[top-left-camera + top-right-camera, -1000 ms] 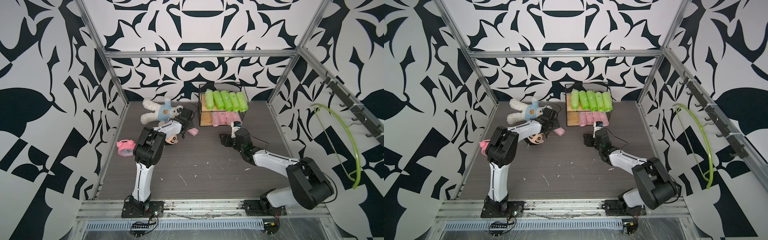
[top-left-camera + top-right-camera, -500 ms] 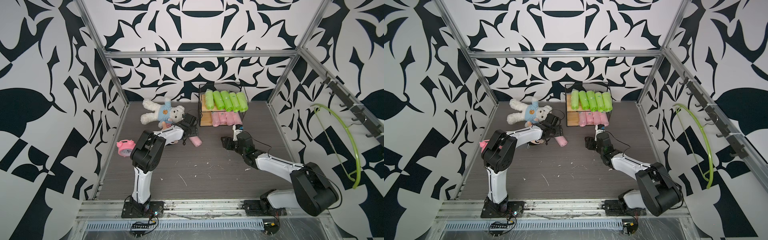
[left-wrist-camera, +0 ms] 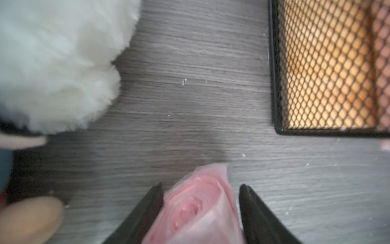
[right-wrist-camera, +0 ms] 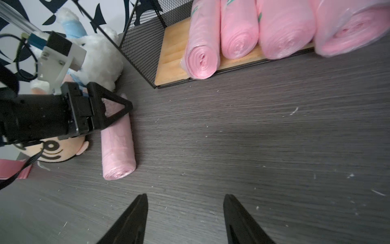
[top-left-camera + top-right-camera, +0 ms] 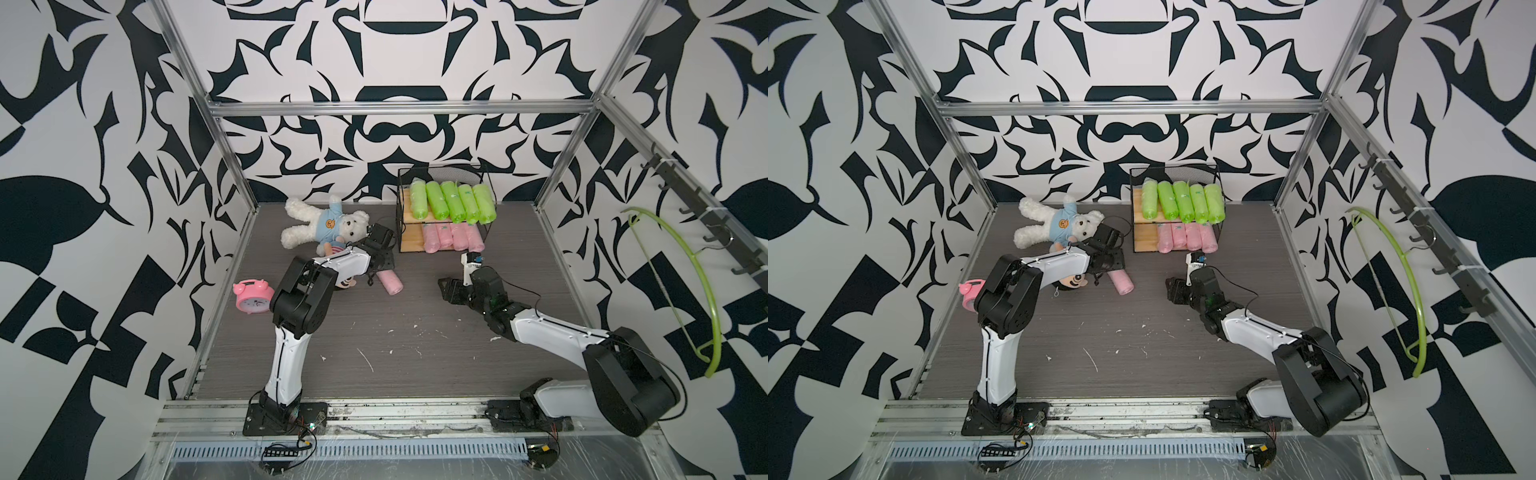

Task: Sort the rolls of trash bags by color and place them on the shelf
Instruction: Pick up the roll of trash bags from the center of the board.

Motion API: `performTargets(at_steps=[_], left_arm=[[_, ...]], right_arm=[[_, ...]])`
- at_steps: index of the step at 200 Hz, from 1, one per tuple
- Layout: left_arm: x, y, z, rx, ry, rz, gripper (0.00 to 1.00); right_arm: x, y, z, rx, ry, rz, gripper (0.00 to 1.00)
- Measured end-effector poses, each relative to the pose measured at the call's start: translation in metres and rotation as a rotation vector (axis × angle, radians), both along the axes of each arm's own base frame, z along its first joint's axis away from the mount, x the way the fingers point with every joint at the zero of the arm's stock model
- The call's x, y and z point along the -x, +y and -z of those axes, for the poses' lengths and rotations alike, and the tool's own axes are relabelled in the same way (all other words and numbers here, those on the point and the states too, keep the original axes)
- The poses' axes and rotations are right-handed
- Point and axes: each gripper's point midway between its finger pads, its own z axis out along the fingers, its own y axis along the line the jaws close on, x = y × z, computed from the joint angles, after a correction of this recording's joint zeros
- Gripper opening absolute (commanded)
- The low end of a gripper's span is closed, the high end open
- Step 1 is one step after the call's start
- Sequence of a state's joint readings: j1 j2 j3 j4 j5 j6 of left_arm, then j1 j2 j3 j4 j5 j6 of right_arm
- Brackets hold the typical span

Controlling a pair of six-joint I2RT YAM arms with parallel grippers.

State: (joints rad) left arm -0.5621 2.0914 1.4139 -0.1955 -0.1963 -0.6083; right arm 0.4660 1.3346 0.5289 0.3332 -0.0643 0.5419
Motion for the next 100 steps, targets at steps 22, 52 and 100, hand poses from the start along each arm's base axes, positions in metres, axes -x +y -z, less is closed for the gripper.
performTargets(at_steps=[22,52,100], left_arm=[[0.012,0.003,-0.003,0.057,-0.003,-0.028,0.44],[0.032,0.008,-0.011,0.147,0.006,-0.071,0.39],[0.053,0.005,-0.057,0.391,-0.035,-0.144,0.38]], right_arm=[[0.006,0.014,-0.003,-0.052,0.015,-0.037,0.67],[0.023,0.048,-0.012,-0.126,0.014,-0.114,0.73],[0.057,0.112,-0.023,-0.202,-0.006,-0.244,0.83]])
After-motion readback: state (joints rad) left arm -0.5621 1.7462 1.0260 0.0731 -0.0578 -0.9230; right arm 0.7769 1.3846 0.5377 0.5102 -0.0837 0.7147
